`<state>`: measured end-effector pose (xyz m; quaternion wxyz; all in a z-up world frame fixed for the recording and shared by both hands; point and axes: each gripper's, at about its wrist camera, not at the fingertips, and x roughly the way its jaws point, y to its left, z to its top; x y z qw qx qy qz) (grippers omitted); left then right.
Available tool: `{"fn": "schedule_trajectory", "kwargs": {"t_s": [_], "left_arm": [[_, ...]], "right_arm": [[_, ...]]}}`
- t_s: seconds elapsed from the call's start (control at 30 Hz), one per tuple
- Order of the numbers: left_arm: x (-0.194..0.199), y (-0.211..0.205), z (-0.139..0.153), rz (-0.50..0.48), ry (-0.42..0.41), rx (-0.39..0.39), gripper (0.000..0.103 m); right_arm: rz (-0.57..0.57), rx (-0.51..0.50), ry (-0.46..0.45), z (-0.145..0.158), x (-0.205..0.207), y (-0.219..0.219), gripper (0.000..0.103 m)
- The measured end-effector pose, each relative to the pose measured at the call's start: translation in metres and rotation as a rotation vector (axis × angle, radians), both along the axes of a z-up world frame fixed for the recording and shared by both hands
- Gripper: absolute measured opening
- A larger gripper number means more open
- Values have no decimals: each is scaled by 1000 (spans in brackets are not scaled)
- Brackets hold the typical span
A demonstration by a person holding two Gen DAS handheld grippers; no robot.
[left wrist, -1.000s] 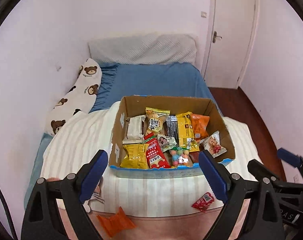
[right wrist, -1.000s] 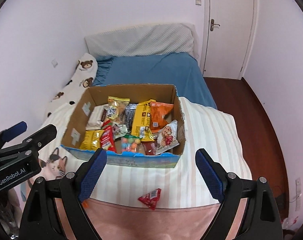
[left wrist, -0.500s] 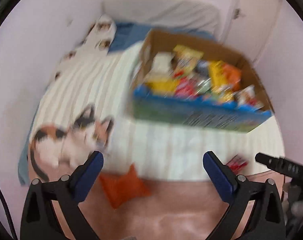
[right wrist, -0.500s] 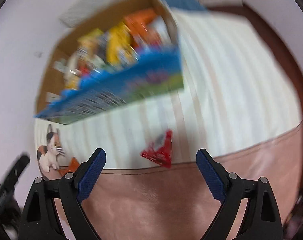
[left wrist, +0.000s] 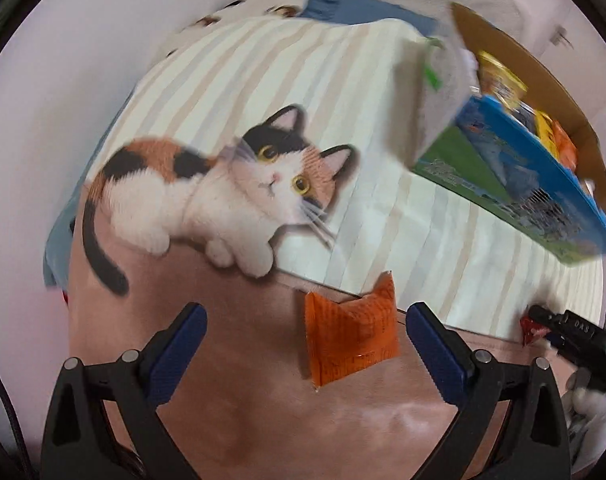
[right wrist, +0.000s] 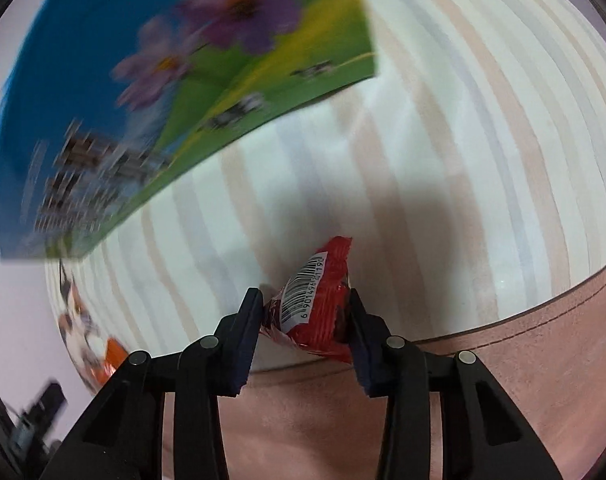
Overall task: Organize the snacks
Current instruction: 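Grasp the small red packet with the right tool while the left grasps the orange chip bag, then lift both packets and carry them over the cardboard box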
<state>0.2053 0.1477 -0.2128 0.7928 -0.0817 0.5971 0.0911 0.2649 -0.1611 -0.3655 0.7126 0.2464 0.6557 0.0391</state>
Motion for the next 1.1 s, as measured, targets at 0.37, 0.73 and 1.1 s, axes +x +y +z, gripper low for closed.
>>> {"fn": "schedule_trajectory", "kwargs": {"t_s": [0.37,0.73,1.1], "left_arm": [[-7,-101,-66,-781,254,370,102],[29,-83,-113,-581,397,166,67],[12,-50,-129,-222,420,-160,66]], "right_arm": [[288,-19,45,9,-50,43,43],[373,-59,55,5,-70,60,43],[441,-103,133,-12,-75,77,44]]}}
